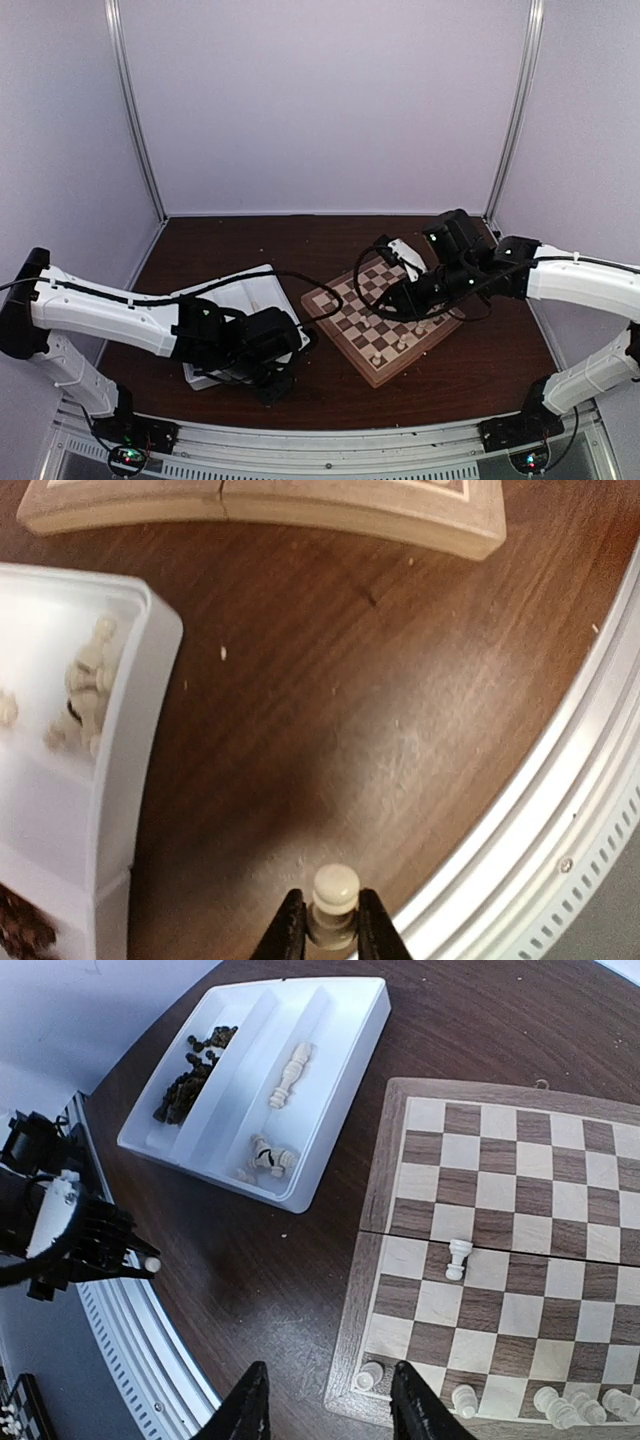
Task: Set up the chess pieces on the board
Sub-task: Place the chess piece on the chessboard.
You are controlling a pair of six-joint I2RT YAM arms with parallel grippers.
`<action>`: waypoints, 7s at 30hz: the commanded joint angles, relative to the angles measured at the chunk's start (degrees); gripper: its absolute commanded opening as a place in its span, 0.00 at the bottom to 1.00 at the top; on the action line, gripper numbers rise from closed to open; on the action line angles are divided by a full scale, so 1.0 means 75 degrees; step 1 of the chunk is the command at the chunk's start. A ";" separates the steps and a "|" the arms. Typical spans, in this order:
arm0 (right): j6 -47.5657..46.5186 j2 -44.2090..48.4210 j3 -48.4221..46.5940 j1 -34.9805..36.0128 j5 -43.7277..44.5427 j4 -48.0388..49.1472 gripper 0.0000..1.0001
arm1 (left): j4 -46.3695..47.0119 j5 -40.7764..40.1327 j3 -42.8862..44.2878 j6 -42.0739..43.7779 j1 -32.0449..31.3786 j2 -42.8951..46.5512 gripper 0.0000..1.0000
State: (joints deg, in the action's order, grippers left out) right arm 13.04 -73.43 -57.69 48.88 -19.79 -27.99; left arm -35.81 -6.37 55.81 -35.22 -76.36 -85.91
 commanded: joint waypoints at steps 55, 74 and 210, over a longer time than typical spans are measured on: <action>0.2674 -0.2901 -0.1269 -0.1551 -0.3399 0.0520 0.33 | 0.6005 0.3236 0.1627 0.4594 0.2728 -0.2773 0.16; 0.2990 -0.3245 -0.1167 -0.1550 -0.3669 0.0911 0.24 | 0.6142 0.3277 0.1777 0.4621 0.2772 -0.2996 0.16; -0.0152 -0.4019 -0.2163 -0.2877 0.2359 -0.3122 0.15 | 0.5477 0.2306 0.0682 0.3642 0.3259 -0.1672 0.95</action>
State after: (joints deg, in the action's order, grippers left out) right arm 11.99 -103.42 -73.89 27.62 -3.44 -51.66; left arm 4.38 10.33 59.53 -8.40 -52.45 -98.08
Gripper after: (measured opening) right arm 0.140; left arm 0.951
